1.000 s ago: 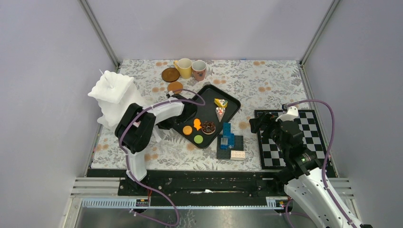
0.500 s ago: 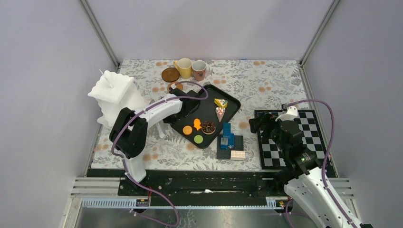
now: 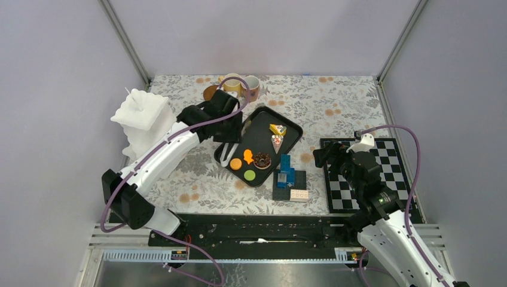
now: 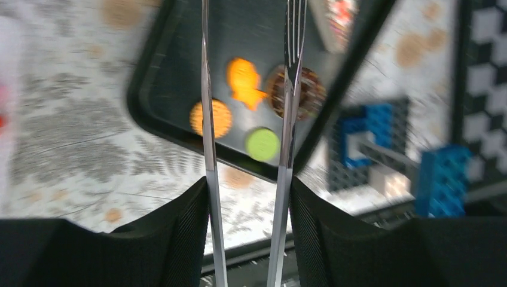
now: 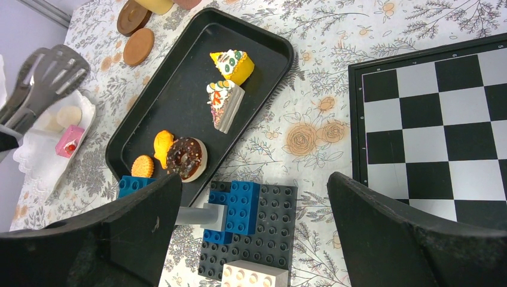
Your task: Serve the afternoon tea
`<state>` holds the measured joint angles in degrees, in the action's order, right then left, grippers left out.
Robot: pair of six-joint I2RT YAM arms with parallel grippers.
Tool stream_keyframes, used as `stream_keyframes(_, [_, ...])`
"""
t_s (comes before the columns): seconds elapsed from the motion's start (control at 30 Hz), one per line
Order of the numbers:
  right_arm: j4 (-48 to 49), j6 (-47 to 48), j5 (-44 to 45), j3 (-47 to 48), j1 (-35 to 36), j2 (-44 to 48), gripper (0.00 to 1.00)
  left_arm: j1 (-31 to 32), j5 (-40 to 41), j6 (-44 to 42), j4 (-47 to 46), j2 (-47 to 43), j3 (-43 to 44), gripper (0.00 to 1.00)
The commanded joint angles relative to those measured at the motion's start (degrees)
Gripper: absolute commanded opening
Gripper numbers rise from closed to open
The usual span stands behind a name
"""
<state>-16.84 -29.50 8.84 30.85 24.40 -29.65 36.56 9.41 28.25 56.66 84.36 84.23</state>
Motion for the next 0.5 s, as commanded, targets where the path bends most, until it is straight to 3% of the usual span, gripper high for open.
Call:
stream_keyframes(0.0, [2.11,-0.47,-0.67,0.32,0.38,0.15,0.98,-0.13,-24.04,-2.06,-8.12,-1.54,-3.49,0.5])
stream_keyframes(0.23, [1.33,-0.97,-0.45,0.23,0.38,1.07,0.98,0.0,-29.74,-2.14,-8.85,-3.33,-9.19,0.53])
stream_keyframes(0.47, [1.07,-1.43,-0.71,0.3,0.38,1.02,0.98,1.8,-27.4,-1.62,-9.12,-3.24,-13.25,0.53])
